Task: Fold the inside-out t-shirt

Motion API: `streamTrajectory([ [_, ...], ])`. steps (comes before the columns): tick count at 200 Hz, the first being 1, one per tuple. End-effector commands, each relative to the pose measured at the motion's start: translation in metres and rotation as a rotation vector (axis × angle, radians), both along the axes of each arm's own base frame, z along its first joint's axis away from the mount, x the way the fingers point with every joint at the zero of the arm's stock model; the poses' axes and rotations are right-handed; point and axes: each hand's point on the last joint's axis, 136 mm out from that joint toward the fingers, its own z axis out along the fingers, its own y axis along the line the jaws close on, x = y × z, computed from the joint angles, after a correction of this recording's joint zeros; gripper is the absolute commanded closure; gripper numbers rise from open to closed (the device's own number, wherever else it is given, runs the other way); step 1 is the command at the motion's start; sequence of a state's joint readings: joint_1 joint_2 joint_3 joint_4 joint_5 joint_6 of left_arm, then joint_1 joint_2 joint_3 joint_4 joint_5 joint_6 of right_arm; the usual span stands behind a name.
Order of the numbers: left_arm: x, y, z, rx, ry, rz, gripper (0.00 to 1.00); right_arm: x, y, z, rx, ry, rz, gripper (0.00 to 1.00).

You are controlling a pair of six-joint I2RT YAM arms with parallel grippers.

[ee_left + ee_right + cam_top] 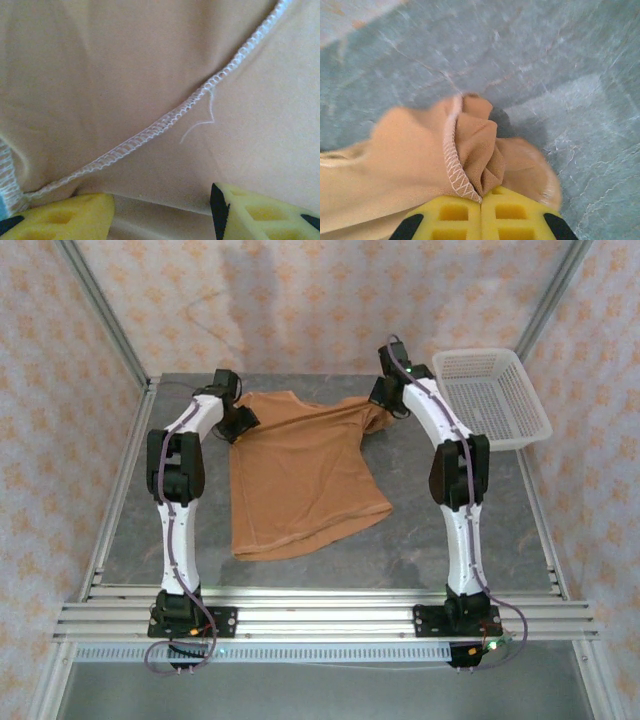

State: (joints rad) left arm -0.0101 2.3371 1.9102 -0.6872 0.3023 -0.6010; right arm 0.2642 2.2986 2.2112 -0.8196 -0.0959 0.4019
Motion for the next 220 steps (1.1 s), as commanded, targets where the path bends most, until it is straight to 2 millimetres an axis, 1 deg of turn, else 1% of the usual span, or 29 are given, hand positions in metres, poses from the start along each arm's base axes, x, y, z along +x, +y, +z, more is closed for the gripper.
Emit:
streamTrajectory([
  [1,-0.027,0.008,-0.01,0.064,0.086,0.008,0.42,-0.008,-0.013,0.034,-0.06,-0.033,-0.012,0.79],
  [6,-0.027,0.005,-0.006,0.058,0.076,0.002,0.42,-0.008,-0.01,0.031,-0.049,-0.024,-0.006,0.61],
  [10,-0.027,0.002,-0.002,0.053,0.07,-0.003,0.41,-0.009,-0.009,0.028,-0.042,-0.011,-0.003,0.5],
  [15,-0.027,0.0,0.003,0.051,0.062,-0.01,0.4,-0.01,-0.007,0.025,-0.033,0.002,-0.001,0.42],
  [21,-0.028,-0.004,0.01,0.053,0.054,-0.02,0.4,-0.013,-0.007,0.021,-0.033,0.026,-0.003,0.37],
  [36,-0.035,-0.014,0.033,0.076,0.025,-0.053,0.38,-0.025,-0.007,0.016,-0.044,0.079,0.003,0.34],
  [49,-0.047,-0.023,0.054,0.106,-0.001,-0.086,0.37,-0.04,-0.007,0.017,-0.054,0.109,0.016,0.34],
  [60,-0.063,-0.036,0.067,0.111,-0.02,-0.119,0.36,-0.059,-0.002,0.015,-0.057,0.134,0.036,0.34],
  [68,-0.078,-0.05,0.072,0.105,-0.034,-0.151,0.36,-0.076,0.006,0.012,-0.044,0.143,0.071,0.34],
  [73,-0.088,-0.059,0.073,0.099,-0.038,-0.17,0.36,-0.087,0.011,0.009,-0.037,0.147,0.089,0.34],
  [74,-0.09,-0.061,0.073,0.097,-0.039,-0.173,0.36,-0.092,0.012,0.007,-0.034,0.152,0.095,0.34],
  [75,-0.092,-0.063,0.073,0.095,-0.038,-0.178,0.36,-0.092,0.012,0.007,-0.034,0.152,0.095,0.34],
  [77,-0.097,-0.067,0.069,0.092,-0.032,-0.188,0.36,-0.096,0.014,0.008,-0.028,0.149,0.1,0.34],
  [80,-0.101,-0.073,0.078,0.083,-0.057,-0.203,0.36,-0.104,0.016,0.004,-0.025,0.155,0.108,0.34],
  [88,-0.121,-0.09,0.072,0.074,-0.051,-0.248,0.36,-0.126,0.022,-0.005,-0.014,0.173,0.129,0.35],
  [94,-0.134,-0.1,0.067,0.072,-0.042,-0.267,0.37,-0.144,0.026,-0.011,-0.005,0.183,0.138,0.38],
  [95,-0.137,-0.101,0.065,0.071,-0.04,-0.27,0.37,-0.144,0.026,-0.011,-0.005,0.183,0.138,0.38],
  [98,-0.143,-0.106,0.062,0.068,-0.035,-0.28,0.37,-0.153,0.026,-0.015,-0.001,0.187,0.14,0.39],
  [102,-0.151,-0.111,0.058,0.062,-0.029,-0.29,0.37,-0.167,0.029,-0.023,0.007,0.199,0.149,0.41],
  [104,-0.155,-0.114,0.056,0.057,-0.027,-0.295,0.38,-0.169,0.03,-0.023,0.009,0.197,0.151,0.42],
  [112,-0.171,-0.124,0.047,0.037,-0.019,-0.308,0.38,-0.189,0.032,-0.035,0.02,0.212,0.151,0.45],
  [127,-0.192,-0.136,0.033,0.017,-0.014,-0.314,0.39,-0.222,0.039,-0.056,0.051,0.239,0.151,0.47],
  [142,-0.207,-0.139,0.017,0.021,-0.003,-0.316,0.39,-0.239,0.045,-0.07,0.076,0.25,0.144,0.47],
  [154,-0.217,-0.139,0.003,0.013,0.031,-0.318,0.39,-0.246,0.048,-0.079,0.087,0.256,0.132,0.47],
  [167,-0.225,-0.137,-0.01,0.007,0.064,-0.316,0.4,-0.247,0.052,-0.085,0.106,0.26,0.12,0.47],
  [178,-0.229,-0.136,-0.016,0.007,0.075,-0.311,0.4,-0.246,0.055,-0.089,0.118,0.263,0.11,0.47],
  [198,-0.233,-0.131,-0.016,0.019,0.073,-0.304,0.4,-0.244,0.057,-0.095,0.113,0.269,0.105,0.47],
  [220,-0.234,-0.128,-0.01,0.033,0.064,-0.303,0.4,-0.243,0.057,-0.107,0.094,0.294,0.102,0.47],
])
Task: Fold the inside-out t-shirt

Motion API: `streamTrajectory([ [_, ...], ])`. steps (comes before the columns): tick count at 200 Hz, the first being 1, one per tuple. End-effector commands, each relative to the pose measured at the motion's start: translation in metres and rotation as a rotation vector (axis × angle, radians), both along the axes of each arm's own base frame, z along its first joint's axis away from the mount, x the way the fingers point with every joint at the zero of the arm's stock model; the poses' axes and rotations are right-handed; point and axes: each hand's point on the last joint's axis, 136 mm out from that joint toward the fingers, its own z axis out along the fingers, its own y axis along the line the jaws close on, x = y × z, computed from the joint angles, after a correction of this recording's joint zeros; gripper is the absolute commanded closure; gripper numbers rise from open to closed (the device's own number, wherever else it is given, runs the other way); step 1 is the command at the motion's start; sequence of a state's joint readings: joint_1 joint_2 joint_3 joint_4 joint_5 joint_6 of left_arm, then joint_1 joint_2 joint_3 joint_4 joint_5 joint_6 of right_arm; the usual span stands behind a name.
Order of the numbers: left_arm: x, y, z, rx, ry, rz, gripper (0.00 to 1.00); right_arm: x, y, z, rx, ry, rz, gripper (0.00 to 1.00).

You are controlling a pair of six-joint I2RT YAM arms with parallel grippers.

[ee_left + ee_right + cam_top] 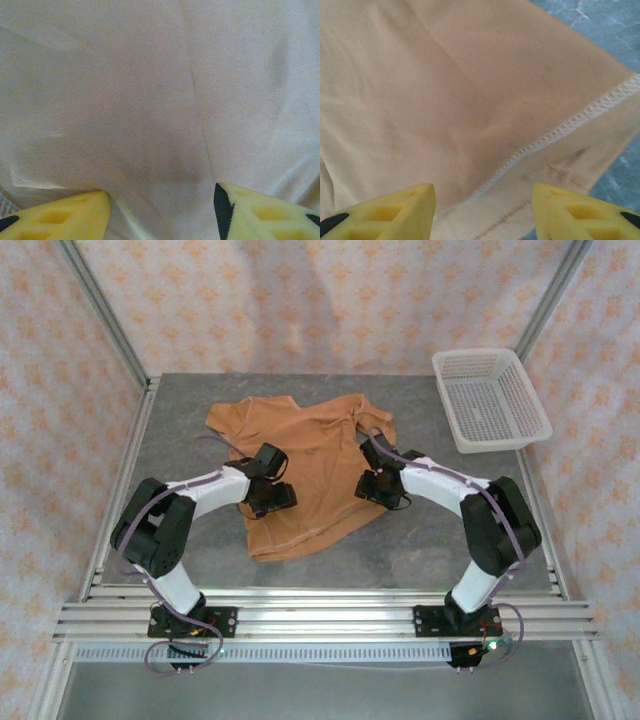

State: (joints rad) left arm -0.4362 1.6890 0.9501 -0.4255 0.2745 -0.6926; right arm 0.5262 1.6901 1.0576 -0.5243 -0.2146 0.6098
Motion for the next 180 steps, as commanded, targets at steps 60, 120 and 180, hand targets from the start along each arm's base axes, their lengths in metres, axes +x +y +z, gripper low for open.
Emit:
streamTrajectory([
  [60,-0.007,0.011,0.013,0.035,-0.024,0.012,0.41,0.01,0.005,-0.012,-0.023,0.012,-0.013,0.83],
  [120,-0.005,-0.021,0.05,0.107,-0.168,-0.205,0.4,0.007,0.001,0.016,-0.036,-0.004,0.008,0.82],
  [180,-0.011,-0.025,0.048,0.11,-0.16,-0.237,0.39,0.006,0.004,0.006,-0.038,0.021,0.017,0.93],
])
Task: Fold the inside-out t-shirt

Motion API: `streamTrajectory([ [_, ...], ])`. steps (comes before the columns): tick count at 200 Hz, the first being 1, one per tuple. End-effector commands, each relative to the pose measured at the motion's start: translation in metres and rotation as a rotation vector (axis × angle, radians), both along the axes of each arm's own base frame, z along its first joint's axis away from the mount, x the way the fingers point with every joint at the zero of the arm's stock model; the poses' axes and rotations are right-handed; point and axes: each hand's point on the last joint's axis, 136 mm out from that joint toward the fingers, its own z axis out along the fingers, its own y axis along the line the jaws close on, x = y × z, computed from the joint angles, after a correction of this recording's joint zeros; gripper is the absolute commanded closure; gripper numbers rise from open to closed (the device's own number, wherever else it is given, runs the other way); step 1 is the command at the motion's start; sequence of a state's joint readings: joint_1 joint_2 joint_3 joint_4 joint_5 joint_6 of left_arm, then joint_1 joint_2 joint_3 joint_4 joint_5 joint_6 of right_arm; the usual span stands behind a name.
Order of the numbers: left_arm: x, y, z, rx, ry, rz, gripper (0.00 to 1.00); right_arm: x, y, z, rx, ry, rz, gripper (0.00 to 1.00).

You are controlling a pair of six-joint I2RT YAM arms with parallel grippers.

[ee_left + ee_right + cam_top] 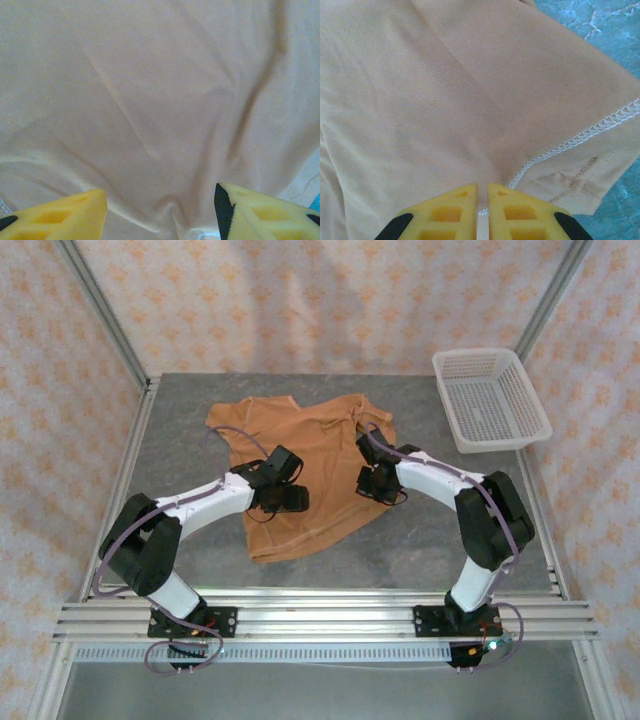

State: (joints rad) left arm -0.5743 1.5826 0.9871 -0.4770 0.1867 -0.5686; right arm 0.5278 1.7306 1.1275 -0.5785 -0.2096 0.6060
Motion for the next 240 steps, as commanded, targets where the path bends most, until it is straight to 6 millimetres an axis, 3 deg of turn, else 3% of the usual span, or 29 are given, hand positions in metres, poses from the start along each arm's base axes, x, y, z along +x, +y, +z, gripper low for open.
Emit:
streamTrajectory([
  [1,0.0,0.008,0.006,0.046,-0.017,-0.013,0.39,0.0,0.0,0.003,-0.02,0.002,0.013,0.93],
  [12,-0.003,0.008,0.006,0.045,-0.015,-0.014,0.39,-0.001,0.0,0.002,-0.022,0.009,0.018,0.89],
  [21,-0.004,0.009,0.006,0.044,-0.017,-0.014,0.39,-0.001,-0.001,0.002,-0.027,0.011,0.02,0.77],
  [58,-0.007,0.013,0.003,0.058,-0.011,-0.011,0.39,-0.005,-0.003,-0.006,-0.036,0.025,0.02,0.61],
  [118,-0.007,0.012,0.002,0.056,-0.006,-0.014,0.39,0.001,-0.001,-0.021,-0.059,0.044,0.02,0.63],
  [140,-0.008,0.013,0.004,0.055,-0.01,-0.013,0.39,0.001,-0.001,-0.019,-0.061,0.044,0.022,0.76],
  [178,-0.008,0.012,0.009,0.057,-0.031,-0.044,0.39,0.0,-0.004,-0.005,-0.062,0.023,0.022,0.87],
  [228,-0.005,0.005,0.019,0.059,-0.056,-0.078,0.39,-0.001,-0.004,0.002,-0.058,0.025,0.032,0.87],
  [240,-0.006,0.004,0.019,0.062,-0.056,-0.081,0.39,-0.001,-0.003,0.002,-0.059,0.025,0.034,0.83],
])
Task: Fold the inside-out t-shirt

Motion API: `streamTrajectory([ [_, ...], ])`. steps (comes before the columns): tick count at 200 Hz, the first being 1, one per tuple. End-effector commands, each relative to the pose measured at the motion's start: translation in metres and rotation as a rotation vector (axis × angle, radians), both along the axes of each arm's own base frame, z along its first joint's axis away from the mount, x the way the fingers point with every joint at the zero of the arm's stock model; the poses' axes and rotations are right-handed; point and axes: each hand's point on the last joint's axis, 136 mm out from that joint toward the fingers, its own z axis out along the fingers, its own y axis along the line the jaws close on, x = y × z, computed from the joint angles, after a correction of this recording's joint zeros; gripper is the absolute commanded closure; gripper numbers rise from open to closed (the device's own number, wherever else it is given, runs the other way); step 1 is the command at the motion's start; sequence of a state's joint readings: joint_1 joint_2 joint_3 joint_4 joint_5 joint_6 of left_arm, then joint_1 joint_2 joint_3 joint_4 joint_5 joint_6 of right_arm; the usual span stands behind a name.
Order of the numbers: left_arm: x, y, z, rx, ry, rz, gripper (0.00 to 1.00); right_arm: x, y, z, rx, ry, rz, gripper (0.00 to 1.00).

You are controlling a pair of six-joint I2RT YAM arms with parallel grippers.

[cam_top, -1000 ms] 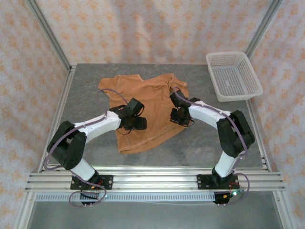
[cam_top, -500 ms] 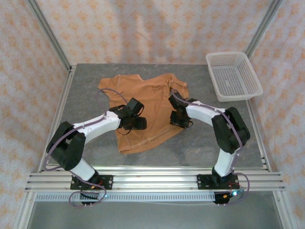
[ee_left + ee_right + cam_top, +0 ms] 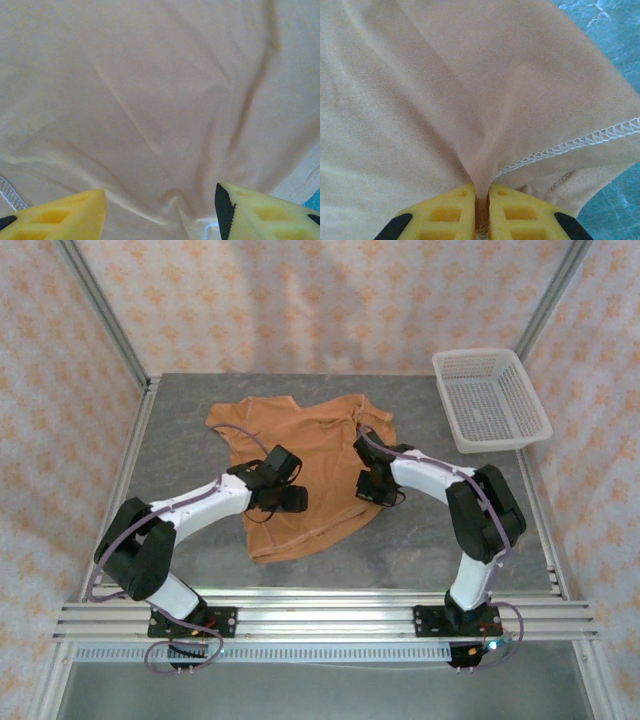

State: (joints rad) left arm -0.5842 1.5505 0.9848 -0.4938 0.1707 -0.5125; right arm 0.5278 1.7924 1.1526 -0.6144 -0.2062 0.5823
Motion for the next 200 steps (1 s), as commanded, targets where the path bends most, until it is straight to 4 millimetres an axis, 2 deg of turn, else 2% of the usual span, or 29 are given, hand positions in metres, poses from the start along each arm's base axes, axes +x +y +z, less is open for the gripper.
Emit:
streamTrajectory([
  [1,-0.003,0.003,0.011,0.038,-0.026,-0.027,0.39,0.003,-0.001,0.018,-0.014,-0.032,0.013,0.82],
  [10,-0.004,0.003,0.01,0.04,-0.023,-0.029,0.39,0.004,0.0,0.018,-0.014,-0.032,0.015,0.79],
  [70,-0.006,0.004,0.008,0.047,-0.017,-0.03,0.39,0.005,0.003,0.011,-0.011,-0.014,0.02,0.79],
  [84,-0.006,0.004,0.009,0.047,-0.018,-0.03,0.39,0.005,0.002,0.01,-0.015,-0.014,0.021,0.87],
  [96,-0.006,0.004,0.009,0.047,-0.018,-0.032,0.39,0.005,0.002,0.01,-0.02,-0.013,0.023,1.0],
  [125,-0.006,-0.002,0.02,0.042,-0.071,-0.078,0.4,0.006,-0.001,0.027,-0.019,-0.044,0.019,1.0],
  [149,-0.013,-0.025,0.038,0.029,-0.191,-0.218,0.37,0.008,0.001,0.055,0.016,-0.101,0.012,1.0],
  [172,-0.031,-0.062,0.058,0.031,-0.392,-0.451,0.28,0.009,0.007,0.081,0.086,-0.15,0.003,1.0],
  [188,-0.047,-0.083,0.063,0.047,-0.501,-0.585,0.22,0.008,0.012,0.093,0.132,-0.168,0.001,1.0],
  [200,-0.048,-0.091,0.062,0.07,-0.533,-0.621,0.21,0.008,0.014,0.099,0.152,-0.176,-0.001,1.0],
])
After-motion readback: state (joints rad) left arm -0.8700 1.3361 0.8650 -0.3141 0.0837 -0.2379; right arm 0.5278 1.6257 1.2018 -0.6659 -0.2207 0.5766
